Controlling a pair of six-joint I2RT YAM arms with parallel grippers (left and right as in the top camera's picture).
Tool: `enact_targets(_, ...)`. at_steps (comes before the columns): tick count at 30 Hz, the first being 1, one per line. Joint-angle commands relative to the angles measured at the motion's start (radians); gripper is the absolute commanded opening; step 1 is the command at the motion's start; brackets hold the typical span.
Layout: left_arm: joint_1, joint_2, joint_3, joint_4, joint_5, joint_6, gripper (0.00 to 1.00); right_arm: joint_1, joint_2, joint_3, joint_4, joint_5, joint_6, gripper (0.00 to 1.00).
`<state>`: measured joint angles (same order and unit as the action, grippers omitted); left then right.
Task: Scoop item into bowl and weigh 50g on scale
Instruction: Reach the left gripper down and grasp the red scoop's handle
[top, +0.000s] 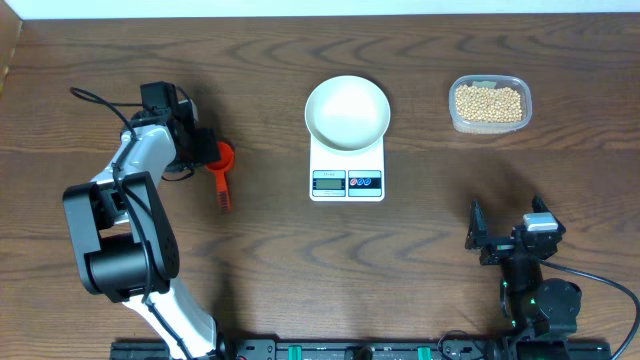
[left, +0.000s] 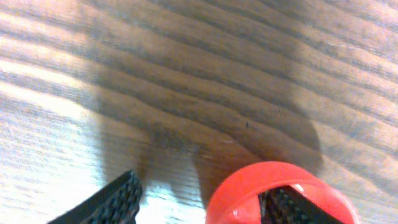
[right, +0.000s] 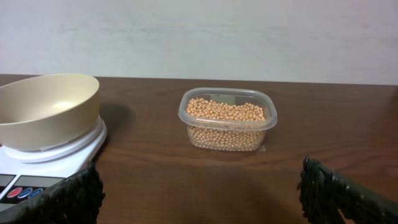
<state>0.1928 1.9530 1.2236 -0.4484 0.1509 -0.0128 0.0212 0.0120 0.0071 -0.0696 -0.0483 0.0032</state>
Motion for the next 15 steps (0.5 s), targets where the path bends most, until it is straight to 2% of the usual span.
enact_targets(1,0.004,0.01,0.008,0.002,-0.002,-0.015,0.5,0.006,-0.005,-0.002,-0.004,0.005,0.007,0.99)
enact_targets(5,0.004,0.01,0.008,0.006,-0.002,-0.015,0.44,0.006,-0.005,-0.002,-0.004,0.005,0.007,0.99)
enact_targets(12,0.004,0.01,0.008,0.006,-0.002,-0.016,0.43,0.006,-0.005,-0.002,-0.004,0.005,0.007,0.99)
enact_targets(15,0.004,0.01,0.008,0.006,-0.002,-0.034,0.31,0.006,-0.005,-0.002,-0.004,0.005,0.007,0.99)
